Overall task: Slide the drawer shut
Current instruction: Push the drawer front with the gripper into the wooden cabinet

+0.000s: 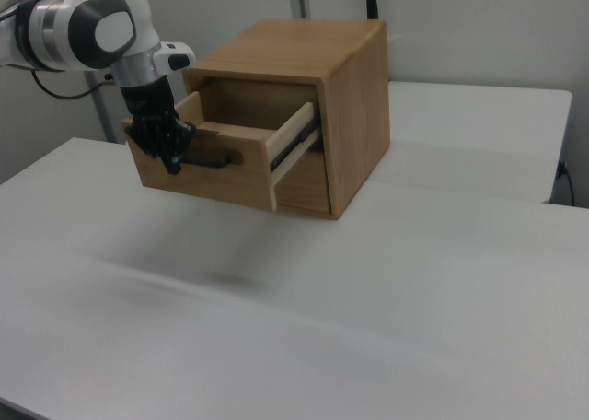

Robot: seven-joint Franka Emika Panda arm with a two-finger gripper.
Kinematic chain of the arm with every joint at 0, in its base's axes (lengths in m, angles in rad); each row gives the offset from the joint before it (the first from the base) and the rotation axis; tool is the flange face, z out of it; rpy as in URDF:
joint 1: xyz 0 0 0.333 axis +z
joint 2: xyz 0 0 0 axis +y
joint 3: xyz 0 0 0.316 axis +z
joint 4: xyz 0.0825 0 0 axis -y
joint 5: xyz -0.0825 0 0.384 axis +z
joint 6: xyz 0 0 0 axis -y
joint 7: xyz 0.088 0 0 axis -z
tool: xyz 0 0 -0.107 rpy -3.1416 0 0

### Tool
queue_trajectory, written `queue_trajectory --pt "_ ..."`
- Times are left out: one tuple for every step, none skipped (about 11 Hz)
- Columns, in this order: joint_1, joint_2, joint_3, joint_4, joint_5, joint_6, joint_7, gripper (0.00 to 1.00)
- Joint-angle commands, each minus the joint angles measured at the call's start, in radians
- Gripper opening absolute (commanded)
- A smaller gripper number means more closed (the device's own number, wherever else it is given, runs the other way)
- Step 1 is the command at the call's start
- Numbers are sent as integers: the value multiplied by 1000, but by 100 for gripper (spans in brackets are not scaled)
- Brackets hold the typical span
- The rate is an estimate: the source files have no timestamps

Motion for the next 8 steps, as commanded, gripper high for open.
queue_trajectory --pt "24 54 -8 49 5 183 66 5" --pt "24 72 -8 61 -10 200 64 5" --pt "22 98 -8 80 -12 235 64 5" --pt "21 135 -8 115 -13 287 66 5" --pt "18 186 -8 162 -15 316 66 5" --pt "15 238 -10 214 -15 341 70 5" --pt "13 275 -16 251 -17 387 85 5" --pt "13 298 -20 256 -18 455 101 5"
